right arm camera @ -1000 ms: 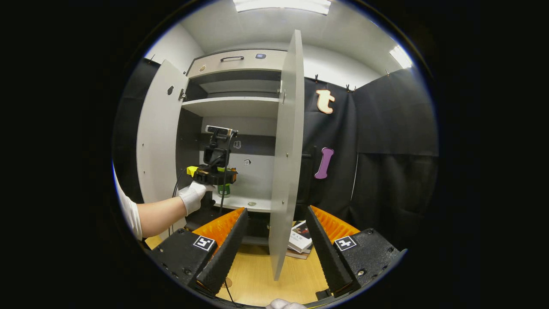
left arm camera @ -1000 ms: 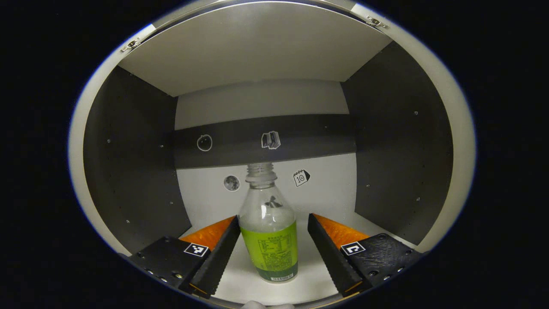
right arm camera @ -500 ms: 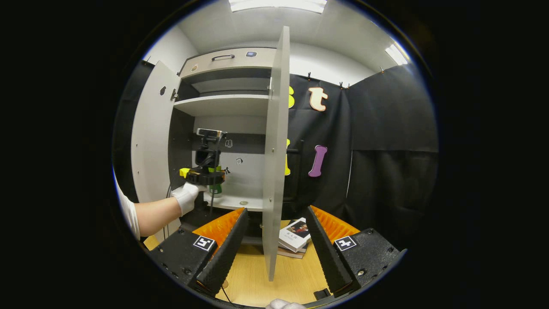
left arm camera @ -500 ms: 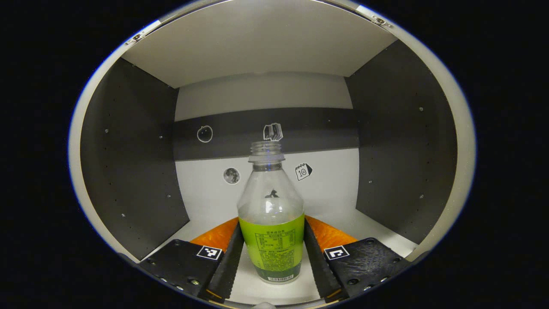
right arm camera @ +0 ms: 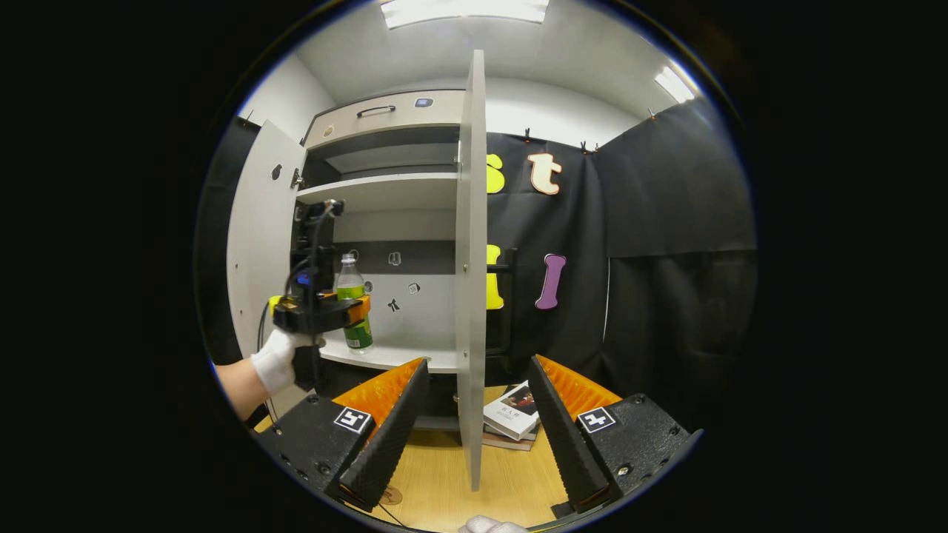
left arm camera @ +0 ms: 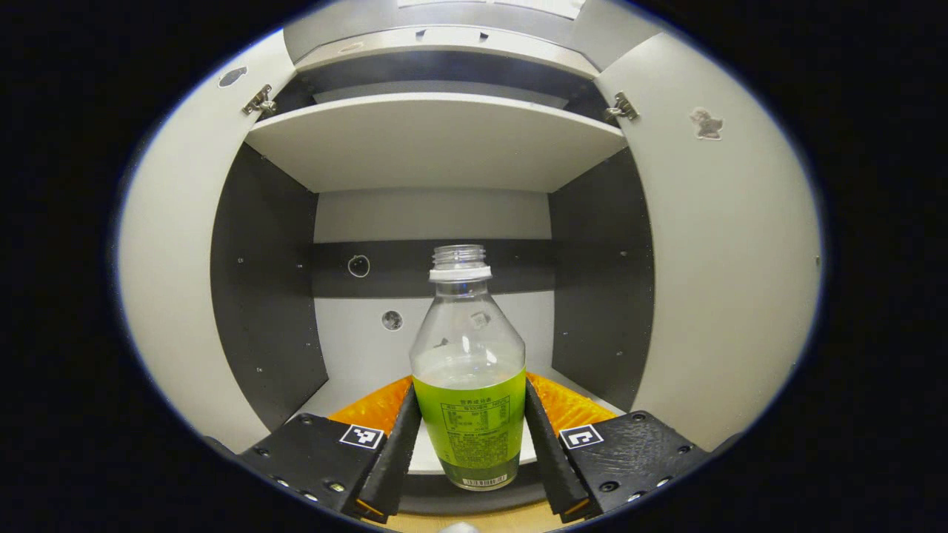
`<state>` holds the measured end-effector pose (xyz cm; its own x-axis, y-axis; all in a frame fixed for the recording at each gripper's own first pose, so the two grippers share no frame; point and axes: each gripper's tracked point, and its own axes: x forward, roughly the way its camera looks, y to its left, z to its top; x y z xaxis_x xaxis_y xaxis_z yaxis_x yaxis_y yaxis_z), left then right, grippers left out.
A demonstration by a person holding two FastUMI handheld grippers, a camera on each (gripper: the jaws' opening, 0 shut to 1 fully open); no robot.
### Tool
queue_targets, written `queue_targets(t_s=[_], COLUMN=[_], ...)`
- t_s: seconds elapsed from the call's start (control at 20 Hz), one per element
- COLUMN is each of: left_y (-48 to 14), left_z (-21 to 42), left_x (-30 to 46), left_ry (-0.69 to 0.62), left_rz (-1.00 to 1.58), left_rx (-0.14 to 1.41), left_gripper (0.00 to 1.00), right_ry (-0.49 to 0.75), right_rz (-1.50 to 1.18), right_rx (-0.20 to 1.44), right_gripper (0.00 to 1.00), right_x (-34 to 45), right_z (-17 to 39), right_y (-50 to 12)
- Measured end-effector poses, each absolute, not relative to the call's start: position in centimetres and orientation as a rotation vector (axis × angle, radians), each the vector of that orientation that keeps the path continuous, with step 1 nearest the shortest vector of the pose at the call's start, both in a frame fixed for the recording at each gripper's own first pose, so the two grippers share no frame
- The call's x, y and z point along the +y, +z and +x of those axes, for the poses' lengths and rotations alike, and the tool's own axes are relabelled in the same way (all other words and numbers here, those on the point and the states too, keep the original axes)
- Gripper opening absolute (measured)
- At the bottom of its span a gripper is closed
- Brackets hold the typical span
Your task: Grasp the bottle in the cabinet with the left hand and place it on the coaster, then close the right door with the right hand and the left door with the left hand.
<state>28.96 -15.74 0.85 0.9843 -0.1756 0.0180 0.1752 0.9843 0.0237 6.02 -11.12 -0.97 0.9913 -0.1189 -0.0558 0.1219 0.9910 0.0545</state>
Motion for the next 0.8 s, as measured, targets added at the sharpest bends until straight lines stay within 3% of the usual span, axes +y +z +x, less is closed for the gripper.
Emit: queue_targets(t_s=[0.5,0.65,0.75,0.8], left_y=[-9.9,-13.7,-16.2,-17.3], left_z=[18.8,16.8,15.6,15.3], left_x=[-15.5,-15.8,-15.9,-15.8], left_ry=[-0.195,-0.2,-0.196,-0.191], left_rz=[0.053,0.012,-0.003,-0.003], left_rx=[0.049,0.09,0.103,0.108], left_gripper=[0.75,0.71,0.75,0.71], right_ry=[-0.123,-0.112,-0.098,-0.09], right_rz=[0.033,0.018,0.004,-0.003], right_rx=[0.106,0.122,0.135,0.138], right_gripper=[0.83,0.83,0.83,0.83], right_x=[-12.0,-11.8,-11.5,-11.4], right_z=[5.3,5.5,5.8,5.9], right_y=[-3.3,-3.9,-4.2,-4.2])
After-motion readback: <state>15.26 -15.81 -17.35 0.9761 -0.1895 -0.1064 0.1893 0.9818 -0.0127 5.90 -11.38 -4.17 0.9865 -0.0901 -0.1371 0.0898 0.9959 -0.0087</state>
